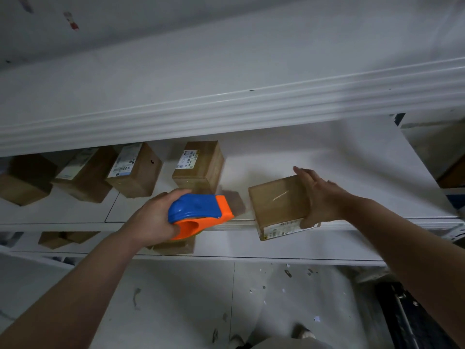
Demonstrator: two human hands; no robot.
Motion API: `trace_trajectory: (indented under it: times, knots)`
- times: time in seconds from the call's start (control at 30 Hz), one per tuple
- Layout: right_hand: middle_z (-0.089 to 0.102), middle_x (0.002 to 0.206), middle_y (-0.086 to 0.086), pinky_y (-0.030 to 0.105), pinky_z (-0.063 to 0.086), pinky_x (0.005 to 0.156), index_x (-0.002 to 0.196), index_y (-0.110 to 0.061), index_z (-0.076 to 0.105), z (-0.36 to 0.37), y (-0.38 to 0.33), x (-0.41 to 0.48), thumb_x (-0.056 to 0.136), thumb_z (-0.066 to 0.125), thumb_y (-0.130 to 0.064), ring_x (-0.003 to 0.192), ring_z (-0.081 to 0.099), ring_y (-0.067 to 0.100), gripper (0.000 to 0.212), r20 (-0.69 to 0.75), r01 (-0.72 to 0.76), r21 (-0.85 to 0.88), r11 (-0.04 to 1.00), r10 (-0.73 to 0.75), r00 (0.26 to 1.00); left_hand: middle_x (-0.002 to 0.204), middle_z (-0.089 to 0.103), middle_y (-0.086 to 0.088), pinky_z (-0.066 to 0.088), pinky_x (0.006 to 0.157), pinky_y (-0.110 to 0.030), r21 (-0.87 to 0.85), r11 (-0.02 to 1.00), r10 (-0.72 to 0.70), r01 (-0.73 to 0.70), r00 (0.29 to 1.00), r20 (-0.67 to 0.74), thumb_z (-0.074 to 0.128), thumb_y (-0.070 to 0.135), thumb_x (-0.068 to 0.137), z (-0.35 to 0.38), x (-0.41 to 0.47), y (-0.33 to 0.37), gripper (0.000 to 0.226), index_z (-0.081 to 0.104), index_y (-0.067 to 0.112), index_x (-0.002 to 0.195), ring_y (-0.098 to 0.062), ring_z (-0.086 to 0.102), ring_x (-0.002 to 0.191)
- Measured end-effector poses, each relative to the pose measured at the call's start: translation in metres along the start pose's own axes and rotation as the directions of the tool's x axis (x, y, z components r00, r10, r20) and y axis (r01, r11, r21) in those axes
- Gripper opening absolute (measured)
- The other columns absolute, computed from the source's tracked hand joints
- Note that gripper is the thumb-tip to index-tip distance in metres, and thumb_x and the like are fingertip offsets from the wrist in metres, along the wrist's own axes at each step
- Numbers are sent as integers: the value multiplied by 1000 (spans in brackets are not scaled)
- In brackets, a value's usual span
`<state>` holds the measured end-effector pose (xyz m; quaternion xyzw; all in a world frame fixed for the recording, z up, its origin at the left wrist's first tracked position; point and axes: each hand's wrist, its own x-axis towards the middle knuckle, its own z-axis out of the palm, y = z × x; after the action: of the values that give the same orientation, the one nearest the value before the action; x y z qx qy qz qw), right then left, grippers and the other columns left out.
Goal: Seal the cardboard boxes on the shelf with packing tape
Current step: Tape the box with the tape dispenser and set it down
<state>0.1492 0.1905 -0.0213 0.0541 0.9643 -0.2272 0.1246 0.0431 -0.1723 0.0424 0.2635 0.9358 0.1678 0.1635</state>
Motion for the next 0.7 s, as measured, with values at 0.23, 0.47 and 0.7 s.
trace_trajectory:
  times: [0.23, 0.47, 0.7]
  knots:
    - [19, 147, -7, 32, 36, 106, 150, -24, 7, 25, 22, -4, 46, 93, -29, 131, 26, 17, 135, -140, 50, 356, 933, 0, 990, 117, 55, 23, 46, 71, -15, -216, 976, -2, -32, 988, -155, 74, -11, 67, -17, -31, 20, 89, 43, 43, 131, 4, 58, 98]
    - [30, 142, -4, 30, 39, 101, 148, -27, 13, 20, 22, -7, 46, 92, -30, 123, 32, 15, 129, -108, 107, 275, 956, -80, 991, 110, 58, 28, 50, 70, -11, -321, 928, 116, -187, 967, -228, 68, 8, 54, -29, -35, 78, 77, 51, 44, 120, 3, 58, 100]
    - [30, 146, -3, 29, 37, 101, 148, -26, 13, 18, 14, -7, 47, 90, -37, 125, 33, 19, 127, -68, 161, 78, 984, -156, 985, 103, 63, 19, 49, 70, -28, -457, 828, 145, -324, 912, -384, 68, 16, 46, -34, -39, 114, 72, 58, 57, 105, -7, 62, 88]
